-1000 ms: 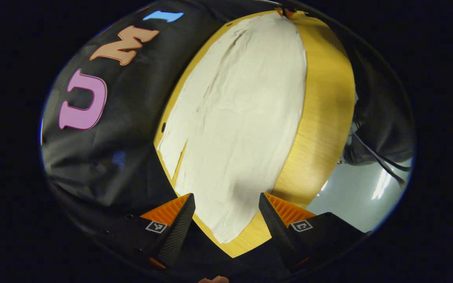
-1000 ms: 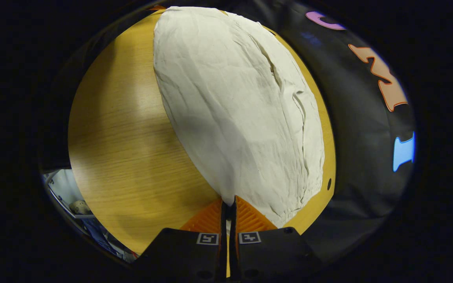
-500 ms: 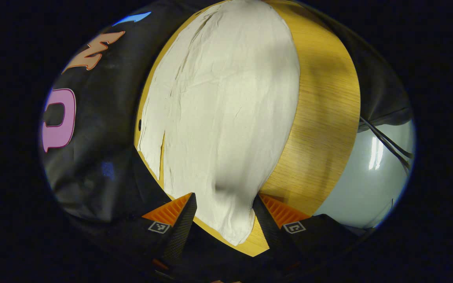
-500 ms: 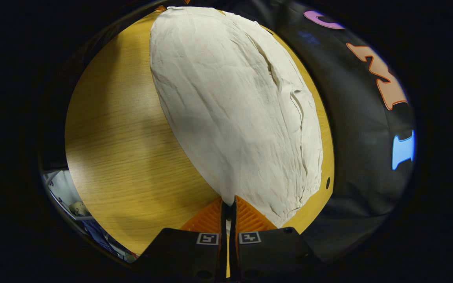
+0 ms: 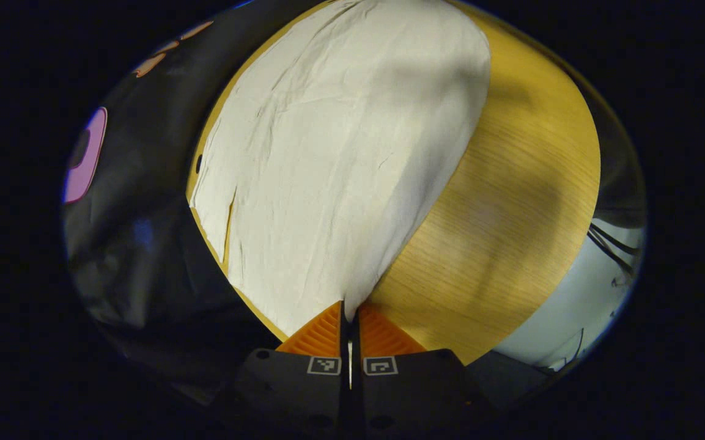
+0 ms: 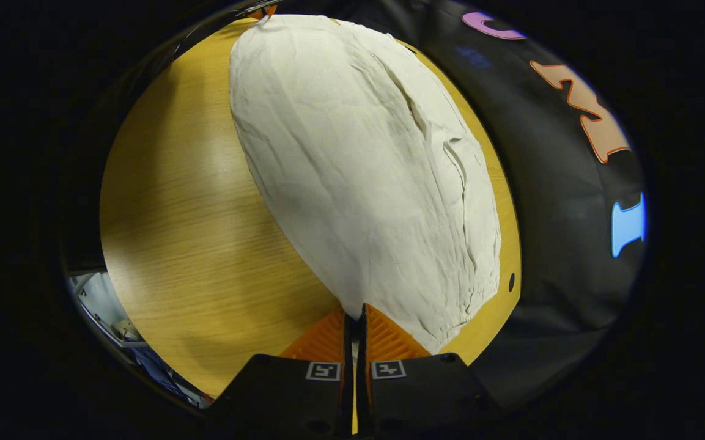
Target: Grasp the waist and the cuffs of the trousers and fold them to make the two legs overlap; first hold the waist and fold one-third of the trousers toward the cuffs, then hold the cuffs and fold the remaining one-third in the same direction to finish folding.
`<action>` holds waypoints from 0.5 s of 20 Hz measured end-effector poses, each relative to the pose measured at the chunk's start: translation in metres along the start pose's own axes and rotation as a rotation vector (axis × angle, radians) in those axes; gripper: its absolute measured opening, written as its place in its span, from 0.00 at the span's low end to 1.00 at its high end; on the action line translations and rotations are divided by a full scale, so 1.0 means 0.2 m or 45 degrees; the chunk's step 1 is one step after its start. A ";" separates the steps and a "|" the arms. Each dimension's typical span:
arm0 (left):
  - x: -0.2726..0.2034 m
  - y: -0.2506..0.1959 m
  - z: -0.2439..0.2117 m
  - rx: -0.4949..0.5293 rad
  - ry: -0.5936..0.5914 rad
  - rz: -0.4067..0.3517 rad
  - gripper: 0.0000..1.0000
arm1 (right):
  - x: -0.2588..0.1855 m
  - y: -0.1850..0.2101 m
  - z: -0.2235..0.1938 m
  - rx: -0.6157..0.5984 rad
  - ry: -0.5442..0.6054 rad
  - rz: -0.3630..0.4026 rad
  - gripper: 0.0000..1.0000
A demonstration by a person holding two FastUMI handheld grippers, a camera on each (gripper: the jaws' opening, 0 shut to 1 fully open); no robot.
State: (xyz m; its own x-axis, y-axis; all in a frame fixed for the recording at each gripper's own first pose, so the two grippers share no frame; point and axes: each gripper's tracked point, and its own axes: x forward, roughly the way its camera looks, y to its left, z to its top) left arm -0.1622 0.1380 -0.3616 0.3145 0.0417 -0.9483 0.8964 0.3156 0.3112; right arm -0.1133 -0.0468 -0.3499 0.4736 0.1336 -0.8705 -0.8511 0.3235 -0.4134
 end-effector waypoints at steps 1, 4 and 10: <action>-0.02 0.02 0.01 -0.014 -0.001 0.000 0.00 | -0.01 -0.02 0.00 0.023 -0.001 -0.009 0.04; -0.08 0.18 0.07 -0.055 -0.032 0.073 0.00 | -0.06 -0.13 0.01 0.091 -0.020 -0.081 0.04; -0.13 0.57 0.23 -0.150 -0.129 0.223 0.00 | -0.20 -0.52 0.13 0.236 -0.107 -0.338 0.04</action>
State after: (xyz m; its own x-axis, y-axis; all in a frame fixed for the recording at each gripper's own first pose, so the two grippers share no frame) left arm -0.0545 0.1284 -0.2989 0.4973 0.0121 -0.8675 0.7844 0.4209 0.4556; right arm -0.0378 -0.0616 -0.2655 0.6969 0.0963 -0.7106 -0.6436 0.5210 -0.5606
